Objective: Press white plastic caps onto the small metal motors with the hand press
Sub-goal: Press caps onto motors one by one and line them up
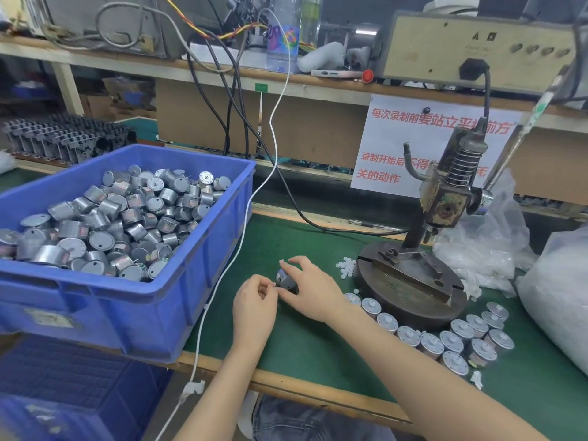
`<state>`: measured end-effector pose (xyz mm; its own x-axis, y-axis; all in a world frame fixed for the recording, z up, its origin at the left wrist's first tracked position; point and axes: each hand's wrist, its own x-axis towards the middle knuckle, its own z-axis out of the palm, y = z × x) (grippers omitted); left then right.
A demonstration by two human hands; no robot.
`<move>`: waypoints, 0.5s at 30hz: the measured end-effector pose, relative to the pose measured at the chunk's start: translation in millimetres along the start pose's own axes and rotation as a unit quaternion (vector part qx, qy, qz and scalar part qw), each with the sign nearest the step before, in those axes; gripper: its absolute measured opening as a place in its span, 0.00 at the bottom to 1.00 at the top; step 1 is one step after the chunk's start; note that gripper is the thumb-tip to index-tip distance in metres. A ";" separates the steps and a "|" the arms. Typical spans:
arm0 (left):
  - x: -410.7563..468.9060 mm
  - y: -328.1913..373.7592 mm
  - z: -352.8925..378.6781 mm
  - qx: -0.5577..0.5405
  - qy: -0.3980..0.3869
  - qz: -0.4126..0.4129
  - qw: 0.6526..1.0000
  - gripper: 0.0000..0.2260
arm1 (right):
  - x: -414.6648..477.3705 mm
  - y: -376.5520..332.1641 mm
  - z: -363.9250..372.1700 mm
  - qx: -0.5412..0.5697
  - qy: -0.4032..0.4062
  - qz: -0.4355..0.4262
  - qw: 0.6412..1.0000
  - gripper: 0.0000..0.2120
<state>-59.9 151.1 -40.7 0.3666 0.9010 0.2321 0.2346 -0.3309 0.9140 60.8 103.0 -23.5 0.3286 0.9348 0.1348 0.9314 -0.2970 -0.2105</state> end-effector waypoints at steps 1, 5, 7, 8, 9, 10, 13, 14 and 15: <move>0.1 0.3 -0.3 -0.004 0.002 -0.002 1.000 0.05 | 0.2 -0.3 2.3 0.010 0.009 0.015 1.000 0.29; 0.3 1.8 -0.3 -0.018 0.011 -0.016 1.000 0.05 | 3.8 -4.4 6.5 0.039 0.023 0.079 0.996 0.29; 0.6 1.8 -0.2 -0.012 0.010 -0.013 1.000 0.05 | 7.0 -11.1 8.6 0.023 0.031 0.099 0.994 0.27; 0.6 1.6 -0.1 -0.007 0.009 -0.012 1.000 0.05 | 8.7 -14.1 9.1 0.016 0.037 0.107 0.993 0.25; 0.5 1.4 -0.2 -0.003 0.007 -0.011 1.000 0.05 | 10.5 -16.4 9.5 0.011 0.044 0.114 0.992 0.24; 0.3 1.3 -0.1 -0.002 0.006 -0.011 1.000 0.05 | 11.7 -18.0 9.3 0.005 0.050 0.120 0.992 0.22; 0.4 0.7 -0.4 -0.001 0.004 -0.011 1.000 0.05 | 12.0 -18.8 8.5 0.023 0.068 0.140 0.988 0.19; 0.5 0.4 -0.3 -0.001 0.003 -0.009 1.000 0.05 | 10.4 -17.8 7.5 0.060 0.078 0.161 0.982 0.18; 0.9 0.0 0.0 -0.002 0.002 -0.008 1.000 0.05 | 8.2 -16.3 6.0 0.113 0.090 0.189 0.971 0.18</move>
<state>-59.5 151.9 -40.5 0.3590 0.9075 0.2182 0.2372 -0.3148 0.9190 47.4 116.7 -24.7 0.6806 0.7128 0.1694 0.6883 -0.5427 -0.4813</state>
